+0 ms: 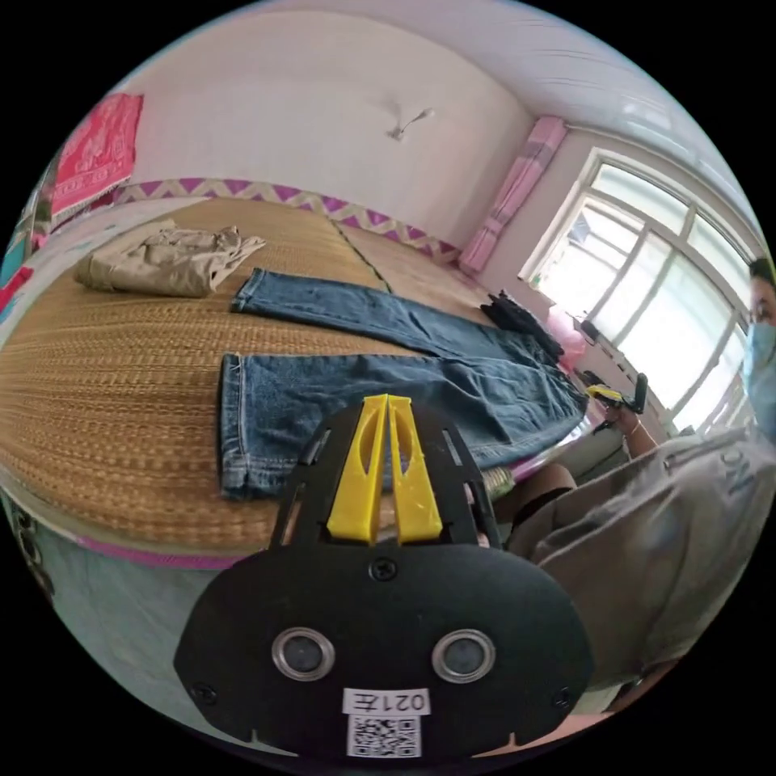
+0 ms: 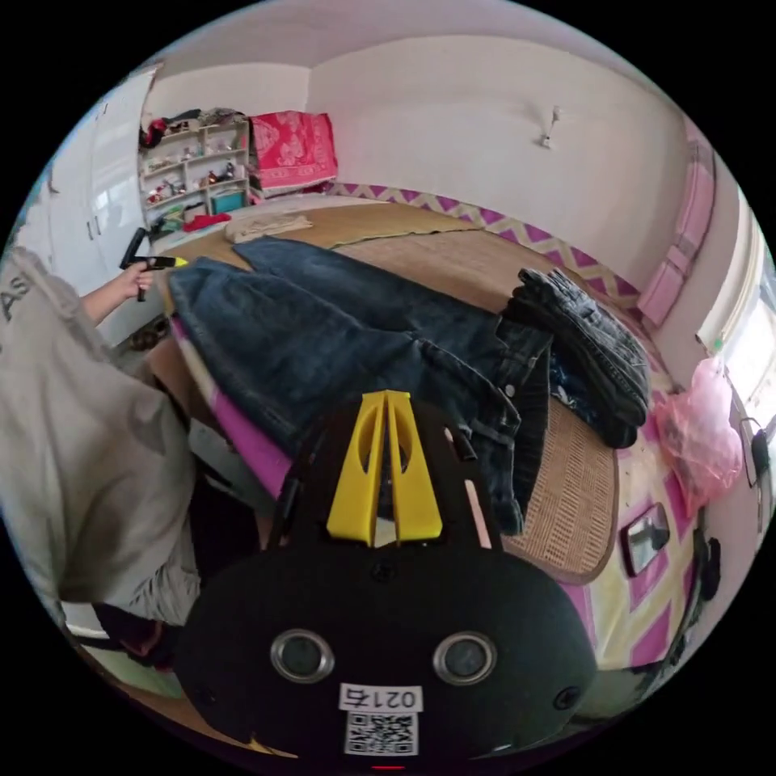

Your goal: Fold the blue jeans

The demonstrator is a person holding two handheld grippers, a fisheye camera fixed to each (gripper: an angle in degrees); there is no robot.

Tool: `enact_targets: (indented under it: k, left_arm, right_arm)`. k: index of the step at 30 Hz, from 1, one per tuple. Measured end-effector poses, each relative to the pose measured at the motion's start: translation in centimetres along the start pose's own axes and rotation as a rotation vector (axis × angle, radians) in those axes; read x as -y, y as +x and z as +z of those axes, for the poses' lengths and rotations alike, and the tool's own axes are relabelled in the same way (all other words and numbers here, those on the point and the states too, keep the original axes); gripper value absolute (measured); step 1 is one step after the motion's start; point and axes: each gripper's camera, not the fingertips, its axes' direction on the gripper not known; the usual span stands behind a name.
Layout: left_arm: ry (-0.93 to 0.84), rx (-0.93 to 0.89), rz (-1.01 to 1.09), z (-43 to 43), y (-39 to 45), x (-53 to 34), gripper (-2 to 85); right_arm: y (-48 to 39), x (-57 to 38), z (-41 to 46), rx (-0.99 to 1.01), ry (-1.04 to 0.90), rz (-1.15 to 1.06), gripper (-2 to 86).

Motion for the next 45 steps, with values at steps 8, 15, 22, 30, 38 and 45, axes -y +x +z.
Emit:
enact_targets:
  k: [8,15,22,30,38,45]
  left_arm:
    - [-0.108,-0.051,-0.177,1.1,-4.2,-2.3,-0.9]
    - [-0.029,-0.122,-0.222,-3.6,-5.5,-7.2,-0.8]
    - [0.221,-0.082,-0.389,-12.6,-5.6,-15.4,7.1]
    - [0.245,-0.041,-0.562,-13.7,-5.7,-19.6,10.5]
    - [0.236,-0.018,-0.625,-14.2,-5.6,-23.0,9.9]
    - [0.256,-0.036,-0.685,-14.3,-5.9,-27.0,9.0]
  right_arm:
    - [-1.9,-3.1,9.8,-0.220,-0.356,0.104,-0.7]
    - [-3.8,-6.9,10.9,-0.261,-0.340,0.177,-0.8]
    - [-1.4,-20.4,4.5,-0.062,0.113,0.926,6.9]
    - [-2.5,-29.6,9.8,0.129,0.230,1.210,9.2]
    - [-3.8,-31.8,15.1,0.222,0.261,1.224,4.6]
    - [-4.4,-34.5,17.3,0.272,0.302,1.263,2.4]
